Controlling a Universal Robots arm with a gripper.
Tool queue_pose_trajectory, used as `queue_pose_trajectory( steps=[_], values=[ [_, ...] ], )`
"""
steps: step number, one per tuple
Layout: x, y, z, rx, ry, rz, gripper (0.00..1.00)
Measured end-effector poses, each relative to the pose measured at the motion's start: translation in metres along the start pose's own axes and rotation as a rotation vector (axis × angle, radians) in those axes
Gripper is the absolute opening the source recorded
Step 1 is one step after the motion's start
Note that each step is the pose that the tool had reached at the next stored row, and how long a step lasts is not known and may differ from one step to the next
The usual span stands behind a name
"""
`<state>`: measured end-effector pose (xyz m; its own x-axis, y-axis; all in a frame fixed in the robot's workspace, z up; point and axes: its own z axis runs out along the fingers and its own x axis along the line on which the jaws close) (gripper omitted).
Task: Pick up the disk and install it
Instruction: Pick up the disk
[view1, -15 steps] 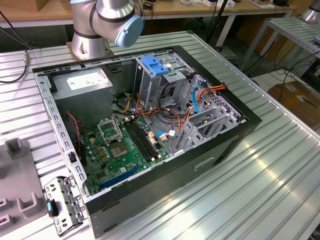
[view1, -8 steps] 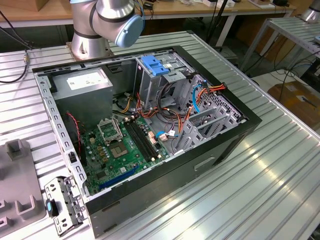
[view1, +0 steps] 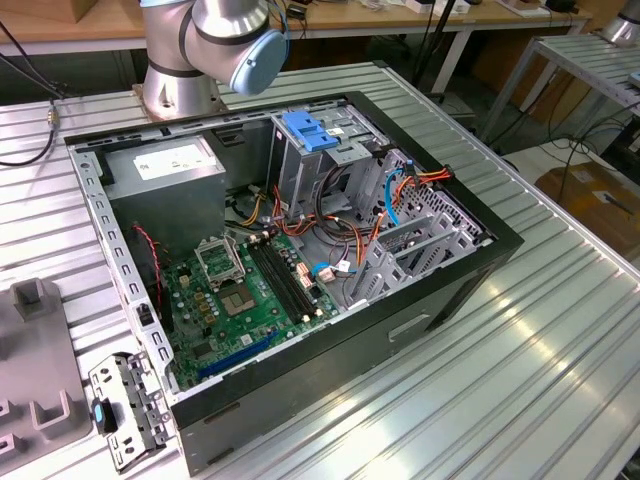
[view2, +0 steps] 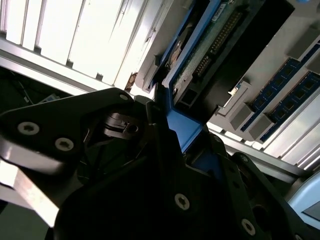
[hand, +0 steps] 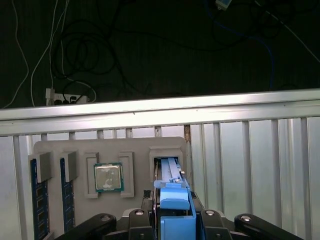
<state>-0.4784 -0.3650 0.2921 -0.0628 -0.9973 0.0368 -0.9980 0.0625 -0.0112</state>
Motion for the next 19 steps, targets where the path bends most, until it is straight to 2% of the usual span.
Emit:
queue_pose_trajectory(
  steps=[2,13,19],
  values=[
    [0.0000,0.0000,0.0000,0.0005,-0.0001,-0.014,0.37],
    [0.0000,0.0000,-0.0004,0.0008,-0.0003,-0.017,0.37],
    [0.0001,0.0000,-0.0040,0.0006,-0.0001,-0.017,0.37]
  ],
)
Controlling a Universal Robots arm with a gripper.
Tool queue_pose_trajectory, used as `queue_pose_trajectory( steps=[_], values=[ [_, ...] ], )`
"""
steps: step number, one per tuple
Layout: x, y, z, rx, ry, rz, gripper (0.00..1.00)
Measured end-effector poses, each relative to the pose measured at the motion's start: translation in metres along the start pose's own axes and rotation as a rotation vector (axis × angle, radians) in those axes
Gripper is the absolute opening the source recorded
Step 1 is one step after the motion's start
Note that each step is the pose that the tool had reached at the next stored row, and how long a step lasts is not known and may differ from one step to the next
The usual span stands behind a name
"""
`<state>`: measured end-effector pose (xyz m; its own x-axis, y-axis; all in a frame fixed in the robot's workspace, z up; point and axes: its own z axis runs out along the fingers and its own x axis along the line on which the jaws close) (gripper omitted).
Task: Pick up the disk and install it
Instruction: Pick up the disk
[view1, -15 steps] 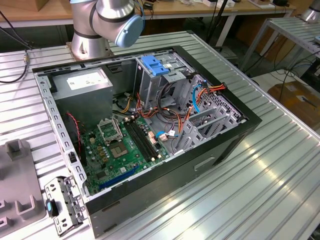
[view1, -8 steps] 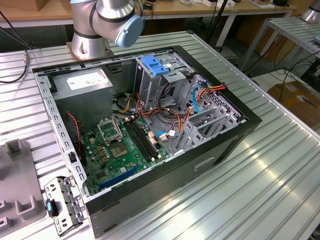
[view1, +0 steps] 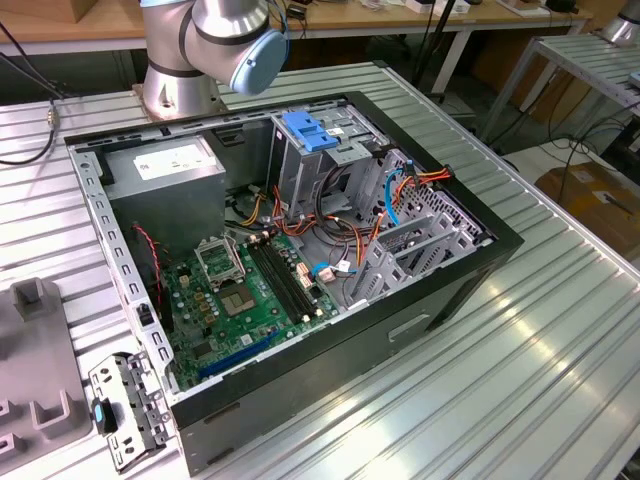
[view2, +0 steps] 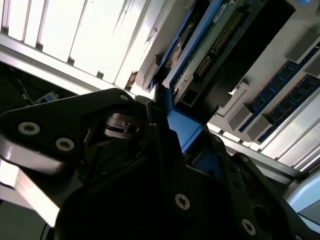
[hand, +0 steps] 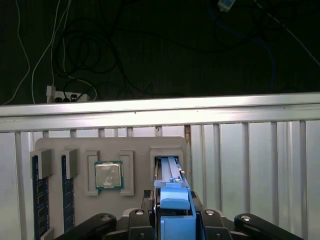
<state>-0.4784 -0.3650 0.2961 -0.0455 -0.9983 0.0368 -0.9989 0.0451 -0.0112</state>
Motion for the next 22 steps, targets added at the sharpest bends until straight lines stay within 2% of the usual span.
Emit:
queue_pose_trajectory(
  steps=[11,22],
  values=[
    [0.0003,-0.0001,-0.0095,0.0000,0.0003,0.000,0.37],
    [0.0008,-0.0003,-0.0239,0.0000,0.0003,0.000,0.37]
  ],
)
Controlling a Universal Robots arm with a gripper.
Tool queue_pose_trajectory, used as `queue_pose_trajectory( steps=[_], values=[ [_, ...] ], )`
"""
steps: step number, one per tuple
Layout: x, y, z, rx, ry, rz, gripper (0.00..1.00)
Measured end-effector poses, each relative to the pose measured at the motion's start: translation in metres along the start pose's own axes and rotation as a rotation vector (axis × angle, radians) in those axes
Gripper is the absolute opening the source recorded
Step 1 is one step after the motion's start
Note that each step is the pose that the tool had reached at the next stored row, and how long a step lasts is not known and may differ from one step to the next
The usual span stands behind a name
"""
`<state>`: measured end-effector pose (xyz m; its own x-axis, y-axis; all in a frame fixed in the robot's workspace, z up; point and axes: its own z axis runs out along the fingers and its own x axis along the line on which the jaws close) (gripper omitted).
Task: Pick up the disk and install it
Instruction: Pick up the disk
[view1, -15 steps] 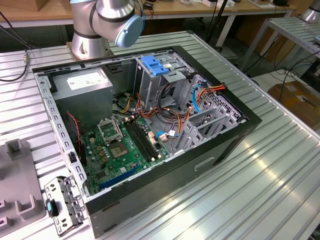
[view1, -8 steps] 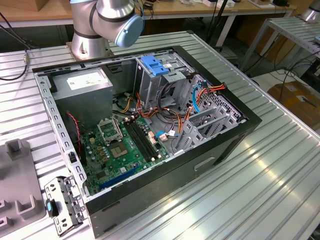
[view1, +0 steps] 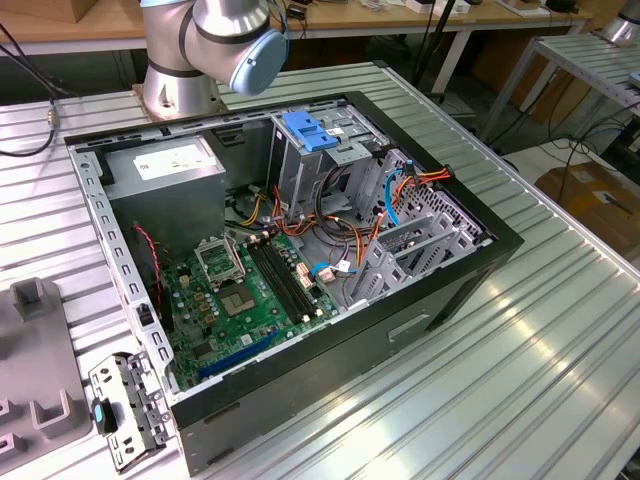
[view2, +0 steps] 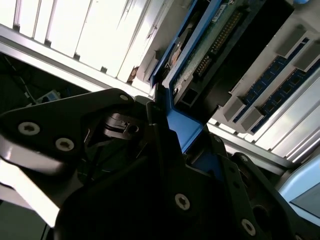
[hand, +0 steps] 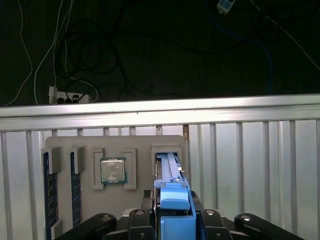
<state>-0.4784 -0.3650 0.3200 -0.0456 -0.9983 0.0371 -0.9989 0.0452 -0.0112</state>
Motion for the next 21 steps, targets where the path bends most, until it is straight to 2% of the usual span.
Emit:
queue_pose_trajectory(
  steps=[5,9,13,21],
  values=[
    [0.0003,-0.0001,-0.0068,0.0001,0.0000,0.000,0.37],
    [0.0006,-0.0002,-0.0154,0.0001,0.0000,0.000,0.37],
    [0.0008,-0.0003,-0.0211,0.0001,0.0001,0.000,0.37],
    [0.0008,-0.0006,-0.0223,0.0001,0.0001,0.000,0.37]
  ],
)
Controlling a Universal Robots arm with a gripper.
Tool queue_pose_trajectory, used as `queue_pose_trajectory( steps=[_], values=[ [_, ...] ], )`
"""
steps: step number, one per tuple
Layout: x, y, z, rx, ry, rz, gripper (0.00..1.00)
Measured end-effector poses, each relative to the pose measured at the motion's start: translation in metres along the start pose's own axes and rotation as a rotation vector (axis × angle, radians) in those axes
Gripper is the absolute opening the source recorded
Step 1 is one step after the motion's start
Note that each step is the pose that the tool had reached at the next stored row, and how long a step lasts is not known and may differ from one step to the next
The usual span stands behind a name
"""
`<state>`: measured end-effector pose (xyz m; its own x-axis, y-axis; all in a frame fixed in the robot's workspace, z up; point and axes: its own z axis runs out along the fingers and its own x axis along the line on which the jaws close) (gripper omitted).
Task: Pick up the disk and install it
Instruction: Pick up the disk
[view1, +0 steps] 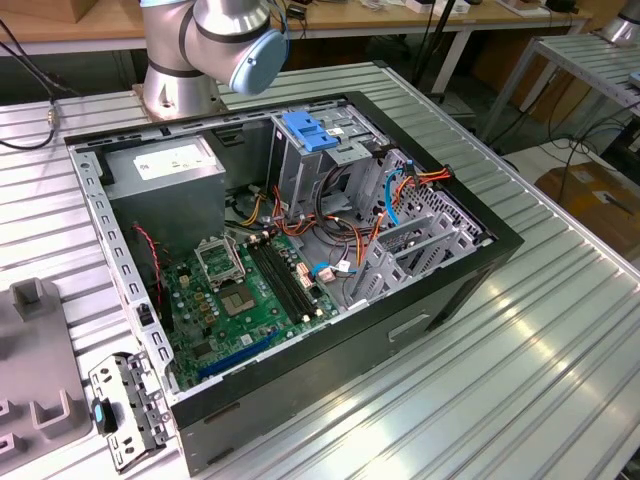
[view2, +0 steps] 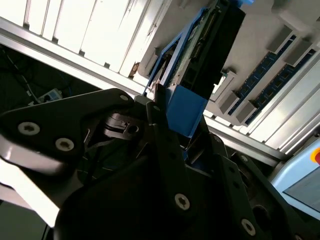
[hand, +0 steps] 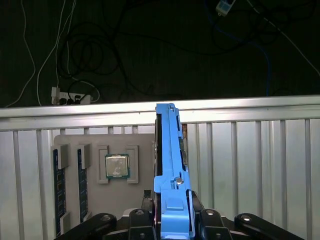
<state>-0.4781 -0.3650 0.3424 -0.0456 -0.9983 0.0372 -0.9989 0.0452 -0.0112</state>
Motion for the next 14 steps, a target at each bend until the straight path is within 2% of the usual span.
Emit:
queue_pose_trajectory(
  steps=[4,7,12,13,14],
  values=[
    [0.0000,-0.0001,-0.0001,0.0000,0.0000,0.000,0.37],
    [0.0001,-0.0002,-0.0042,-0.0003,0.0001,0.000,0.37],
    [0.0008,-0.0004,-0.0219,-0.0004,0.0000,0.000,0.37],
    [0.0010,-0.0005,-0.0266,-0.0005,0.0001,0.000,0.37],
    [0.0012,-0.0006,-0.0341,-0.0003,0.0000,0.000,0.37]
  ],
)
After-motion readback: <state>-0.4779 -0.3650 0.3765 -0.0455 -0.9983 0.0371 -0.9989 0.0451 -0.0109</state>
